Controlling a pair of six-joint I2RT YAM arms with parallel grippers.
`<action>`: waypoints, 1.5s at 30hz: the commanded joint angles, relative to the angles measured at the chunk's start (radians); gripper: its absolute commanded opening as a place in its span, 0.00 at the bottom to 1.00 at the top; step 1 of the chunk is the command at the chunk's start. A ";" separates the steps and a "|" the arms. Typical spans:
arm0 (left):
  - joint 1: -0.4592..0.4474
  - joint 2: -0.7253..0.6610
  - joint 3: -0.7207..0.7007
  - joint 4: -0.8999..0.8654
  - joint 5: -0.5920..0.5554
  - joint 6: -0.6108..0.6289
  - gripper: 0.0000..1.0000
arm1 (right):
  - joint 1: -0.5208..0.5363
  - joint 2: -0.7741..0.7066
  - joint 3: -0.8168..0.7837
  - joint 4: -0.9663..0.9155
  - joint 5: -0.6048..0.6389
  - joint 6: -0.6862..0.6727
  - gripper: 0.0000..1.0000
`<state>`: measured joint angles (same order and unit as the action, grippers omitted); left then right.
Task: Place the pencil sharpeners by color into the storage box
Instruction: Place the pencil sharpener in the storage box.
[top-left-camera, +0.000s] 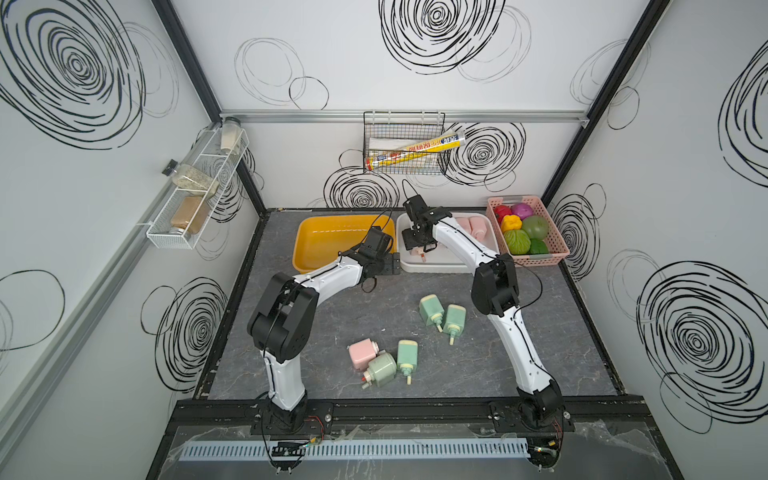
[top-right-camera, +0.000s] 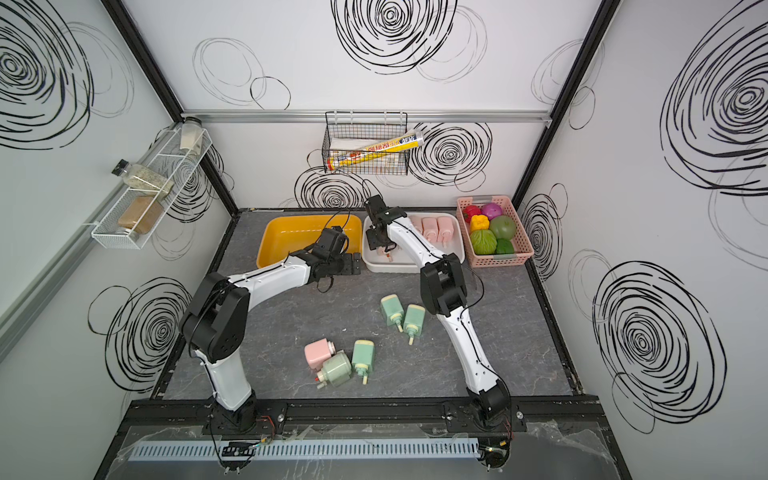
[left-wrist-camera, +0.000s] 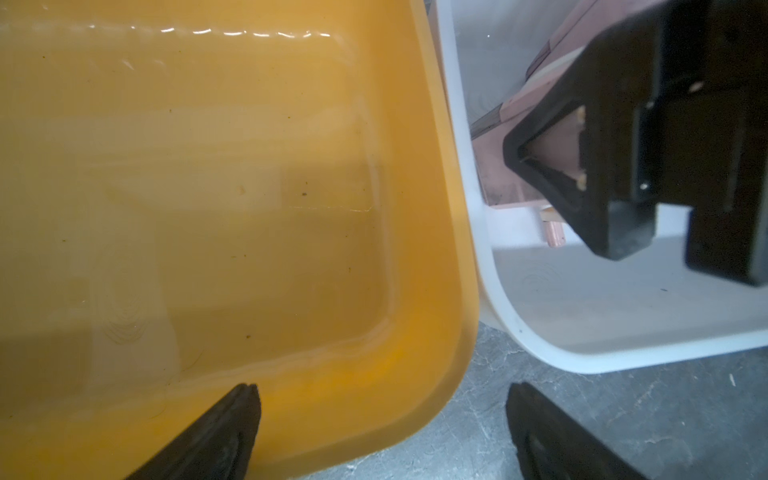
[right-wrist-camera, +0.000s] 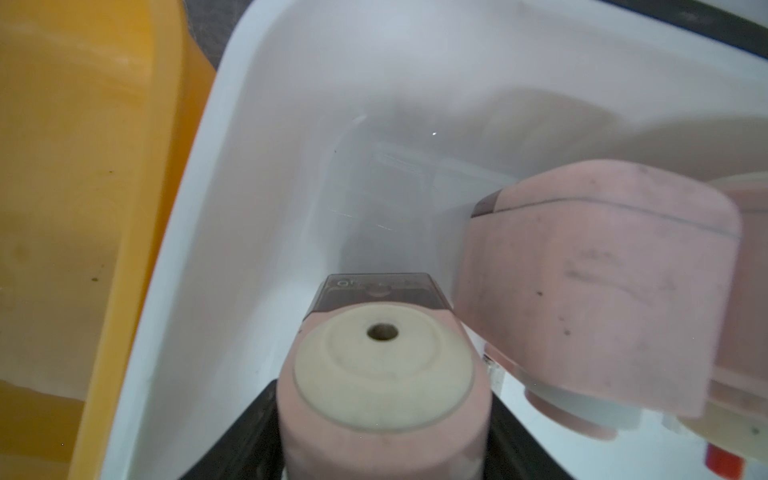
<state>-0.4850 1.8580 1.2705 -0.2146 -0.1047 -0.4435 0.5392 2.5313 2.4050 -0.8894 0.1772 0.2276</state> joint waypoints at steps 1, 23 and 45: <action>0.008 0.013 0.027 -0.002 0.000 0.012 0.99 | -0.002 0.018 0.002 -0.024 0.000 -0.004 0.76; 0.009 0.011 0.023 -0.007 -0.005 0.012 0.99 | 0.019 -0.132 -0.194 0.143 0.090 0.030 0.62; 0.011 0.018 0.021 -0.014 -0.010 0.012 0.99 | 0.019 -0.072 -0.153 0.199 0.153 0.151 0.55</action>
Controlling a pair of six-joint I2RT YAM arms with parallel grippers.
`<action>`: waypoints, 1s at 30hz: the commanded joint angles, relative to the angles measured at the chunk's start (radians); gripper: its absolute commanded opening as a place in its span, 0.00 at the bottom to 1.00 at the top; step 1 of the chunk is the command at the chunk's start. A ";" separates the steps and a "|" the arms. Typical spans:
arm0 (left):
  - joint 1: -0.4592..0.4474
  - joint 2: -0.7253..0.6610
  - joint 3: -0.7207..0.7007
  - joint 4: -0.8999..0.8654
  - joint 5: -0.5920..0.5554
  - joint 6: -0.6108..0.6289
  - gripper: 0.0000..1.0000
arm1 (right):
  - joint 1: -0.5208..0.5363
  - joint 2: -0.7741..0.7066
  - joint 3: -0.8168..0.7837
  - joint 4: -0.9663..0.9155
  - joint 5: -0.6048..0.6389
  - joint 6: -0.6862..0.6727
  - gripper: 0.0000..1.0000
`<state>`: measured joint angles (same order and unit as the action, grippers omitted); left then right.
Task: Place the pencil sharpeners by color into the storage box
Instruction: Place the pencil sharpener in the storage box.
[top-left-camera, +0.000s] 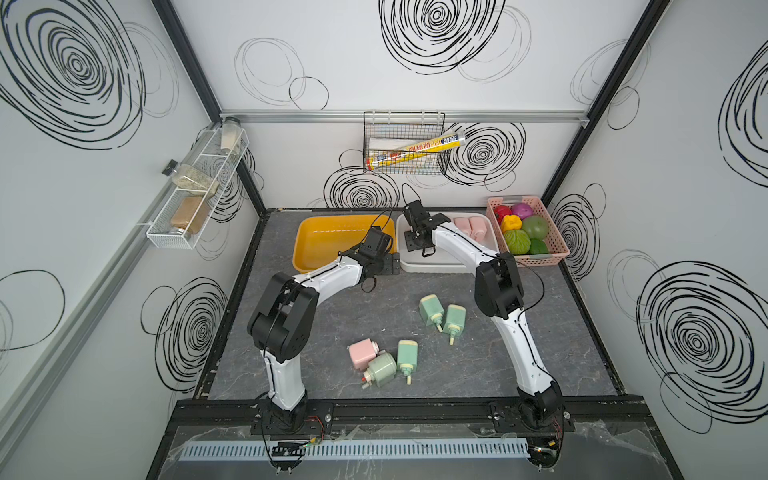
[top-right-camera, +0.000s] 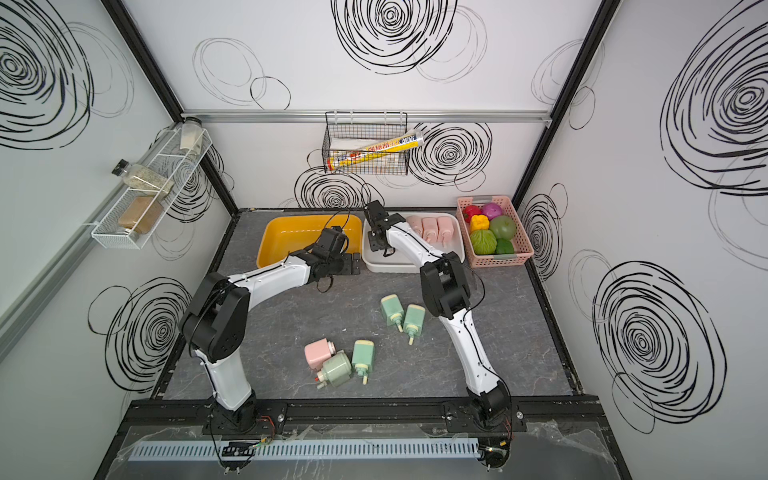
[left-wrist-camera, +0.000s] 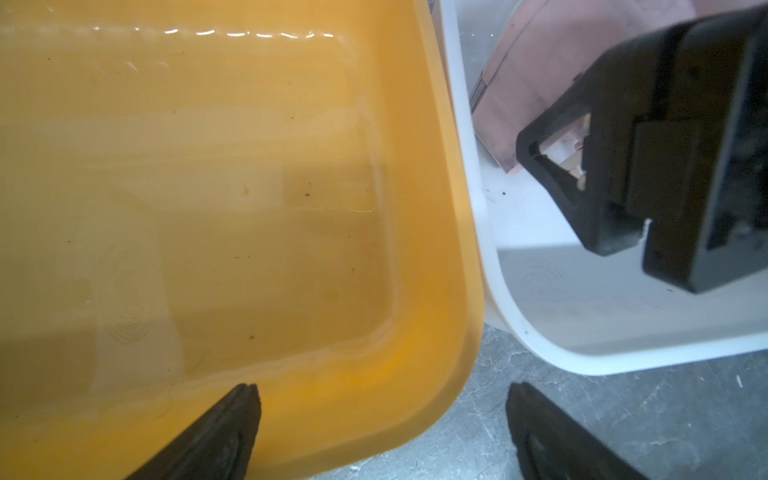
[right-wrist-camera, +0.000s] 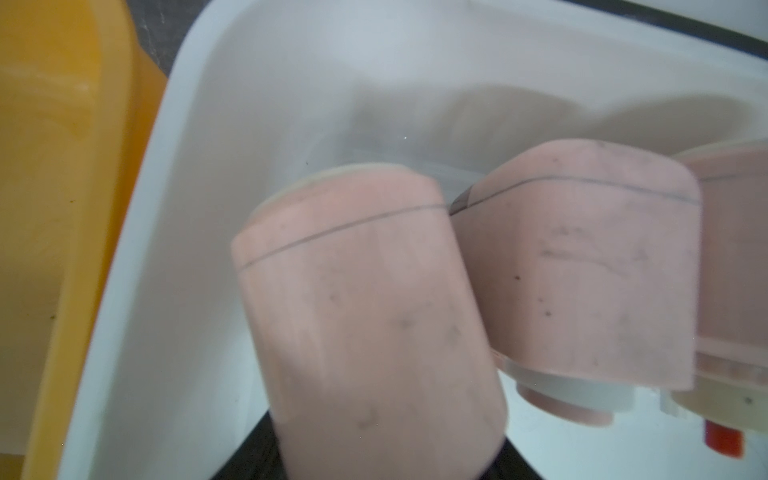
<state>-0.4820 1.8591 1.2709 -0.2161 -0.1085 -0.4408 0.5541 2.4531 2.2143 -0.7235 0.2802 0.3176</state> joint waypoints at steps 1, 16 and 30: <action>0.010 0.018 0.021 -0.014 -0.008 0.010 0.99 | 0.006 0.007 0.038 0.040 0.051 0.072 0.56; 0.011 0.014 0.015 -0.017 -0.018 0.010 0.99 | 0.040 -0.067 -0.025 0.070 0.086 0.090 0.68; 0.027 -0.057 -0.045 0.026 0.021 -0.021 0.99 | 0.008 -0.188 -0.155 0.178 0.088 -0.198 1.00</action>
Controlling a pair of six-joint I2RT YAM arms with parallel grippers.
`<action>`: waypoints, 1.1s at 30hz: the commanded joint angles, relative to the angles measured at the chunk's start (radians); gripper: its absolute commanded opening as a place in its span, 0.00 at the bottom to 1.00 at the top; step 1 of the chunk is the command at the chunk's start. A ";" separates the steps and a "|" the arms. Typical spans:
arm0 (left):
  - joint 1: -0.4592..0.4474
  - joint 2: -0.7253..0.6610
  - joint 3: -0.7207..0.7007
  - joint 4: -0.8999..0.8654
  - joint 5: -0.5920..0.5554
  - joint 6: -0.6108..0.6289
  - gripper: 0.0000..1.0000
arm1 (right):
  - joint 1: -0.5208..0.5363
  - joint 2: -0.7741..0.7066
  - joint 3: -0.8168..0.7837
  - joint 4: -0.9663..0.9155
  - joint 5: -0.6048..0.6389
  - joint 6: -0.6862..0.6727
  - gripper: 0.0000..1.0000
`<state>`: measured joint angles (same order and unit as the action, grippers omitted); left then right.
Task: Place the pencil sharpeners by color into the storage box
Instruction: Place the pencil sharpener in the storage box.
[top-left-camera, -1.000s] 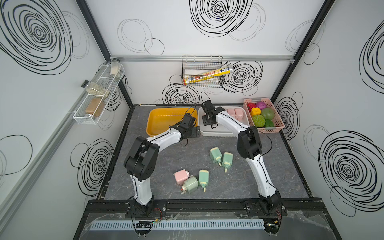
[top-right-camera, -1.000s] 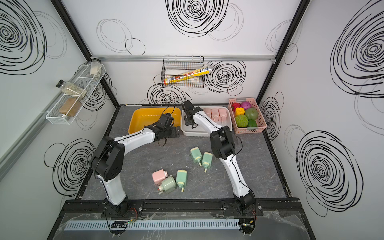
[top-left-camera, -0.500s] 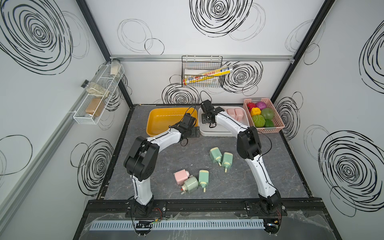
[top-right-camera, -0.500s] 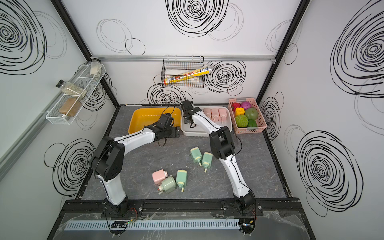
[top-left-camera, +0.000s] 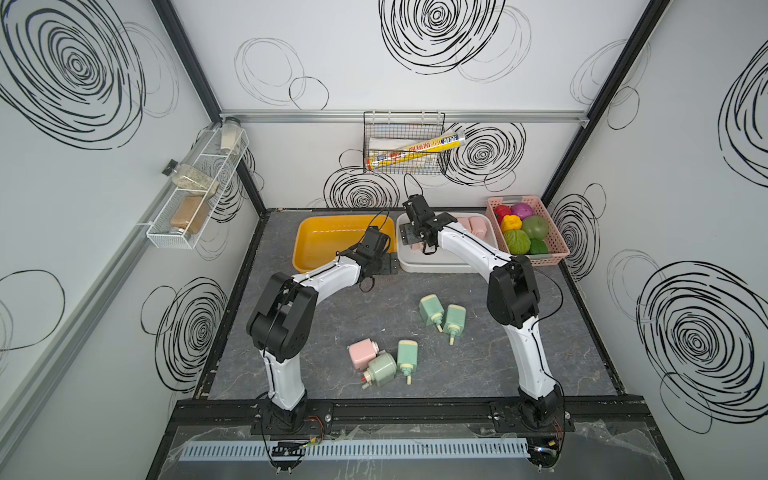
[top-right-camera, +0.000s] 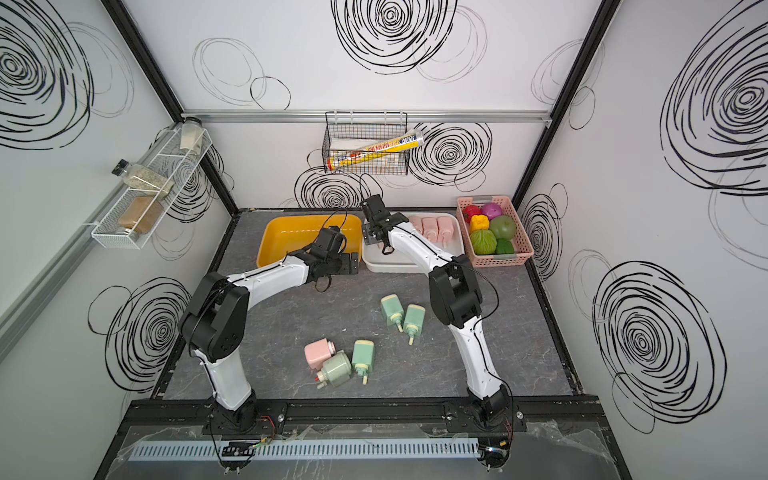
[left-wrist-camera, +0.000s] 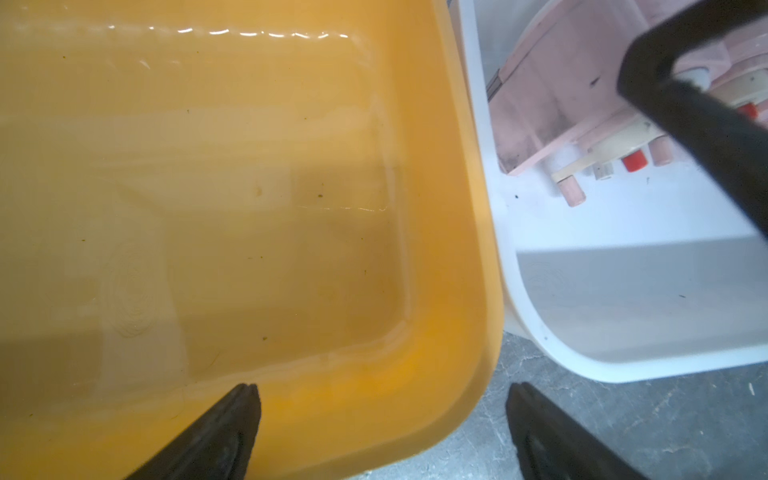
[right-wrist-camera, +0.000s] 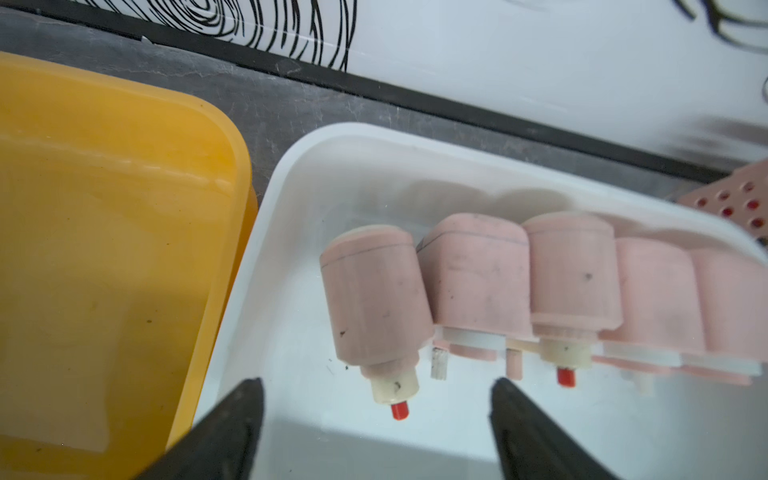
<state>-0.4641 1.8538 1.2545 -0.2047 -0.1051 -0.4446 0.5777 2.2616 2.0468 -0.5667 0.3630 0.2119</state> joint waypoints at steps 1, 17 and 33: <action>0.010 -0.062 -0.039 0.018 0.015 -0.022 0.99 | -0.018 0.010 0.018 0.022 0.016 -0.104 1.00; 0.013 -0.126 -0.087 0.031 0.000 -0.069 0.99 | -0.027 0.200 0.237 -0.087 0.053 -0.291 1.00; 0.006 -0.205 -0.126 0.016 -0.008 -0.103 0.99 | -0.026 0.282 0.332 -0.128 0.234 -0.202 1.00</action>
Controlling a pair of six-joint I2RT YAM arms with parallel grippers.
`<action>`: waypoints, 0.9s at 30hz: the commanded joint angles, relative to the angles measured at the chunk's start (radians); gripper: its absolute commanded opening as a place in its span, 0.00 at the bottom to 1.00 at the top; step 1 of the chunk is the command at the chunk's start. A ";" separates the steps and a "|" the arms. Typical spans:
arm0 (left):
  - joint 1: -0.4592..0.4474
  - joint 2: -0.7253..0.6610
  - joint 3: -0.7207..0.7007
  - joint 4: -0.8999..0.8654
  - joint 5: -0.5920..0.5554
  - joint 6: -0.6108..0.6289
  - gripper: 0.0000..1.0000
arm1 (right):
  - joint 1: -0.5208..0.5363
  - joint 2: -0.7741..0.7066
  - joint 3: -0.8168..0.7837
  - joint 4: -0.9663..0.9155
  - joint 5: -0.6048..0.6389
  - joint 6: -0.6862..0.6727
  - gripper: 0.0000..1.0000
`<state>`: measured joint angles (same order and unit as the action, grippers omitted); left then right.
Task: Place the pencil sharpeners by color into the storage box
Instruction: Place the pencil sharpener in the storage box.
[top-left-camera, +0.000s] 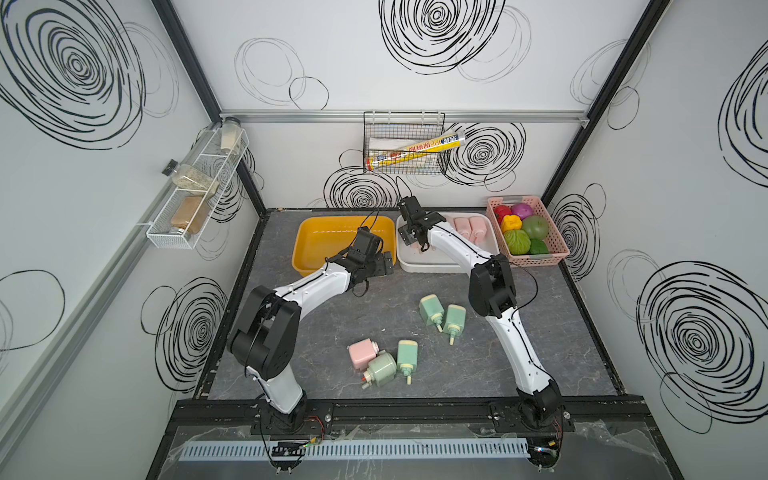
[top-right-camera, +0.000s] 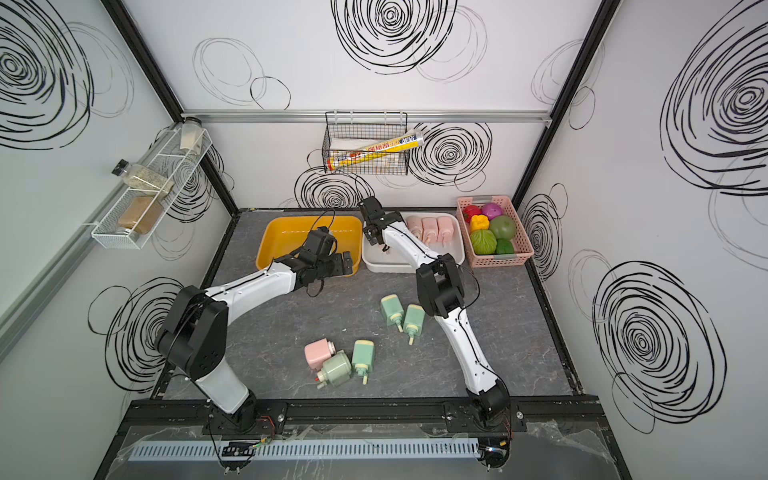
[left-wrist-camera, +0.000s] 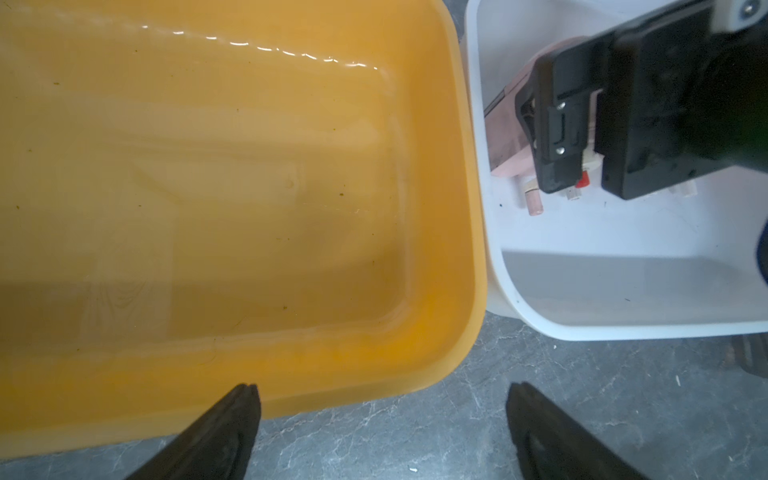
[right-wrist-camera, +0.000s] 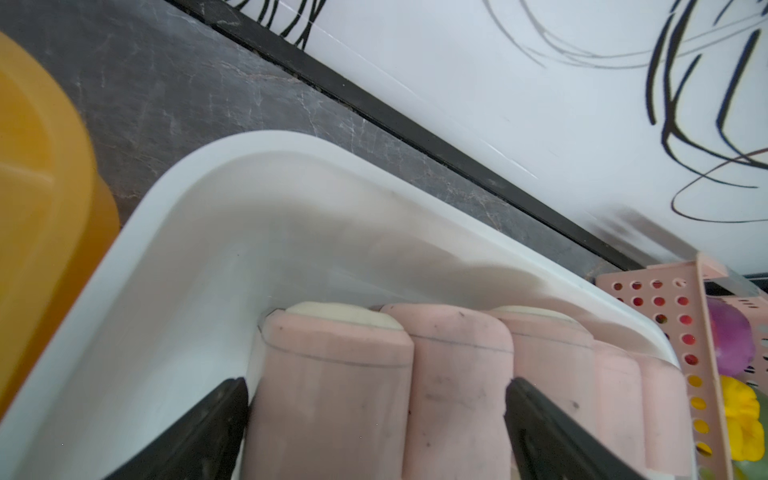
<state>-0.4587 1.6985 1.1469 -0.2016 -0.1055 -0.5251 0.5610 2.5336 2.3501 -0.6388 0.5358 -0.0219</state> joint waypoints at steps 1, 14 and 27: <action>-0.002 -0.066 -0.027 0.012 -0.010 -0.028 0.99 | -0.010 0.011 0.031 -0.055 0.052 0.034 1.00; -0.040 -0.323 -0.156 -0.163 -0.116 -0.168 0.99 | -0.006 -0.157 -0.085 0.062 -0.259 0.048 1.00; -0.052 -0.515 -0.280 -0.535 -0.286 -0.446 0.99 | 0.011 -0.713 -0.780 0.471 -0.845 -0.322 1.00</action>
<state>-0.5022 1.2255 0.8631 -0.5865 -0.3023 -0.8825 0.5602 1.8835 1.6657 -0.2497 -0.0704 -0.1692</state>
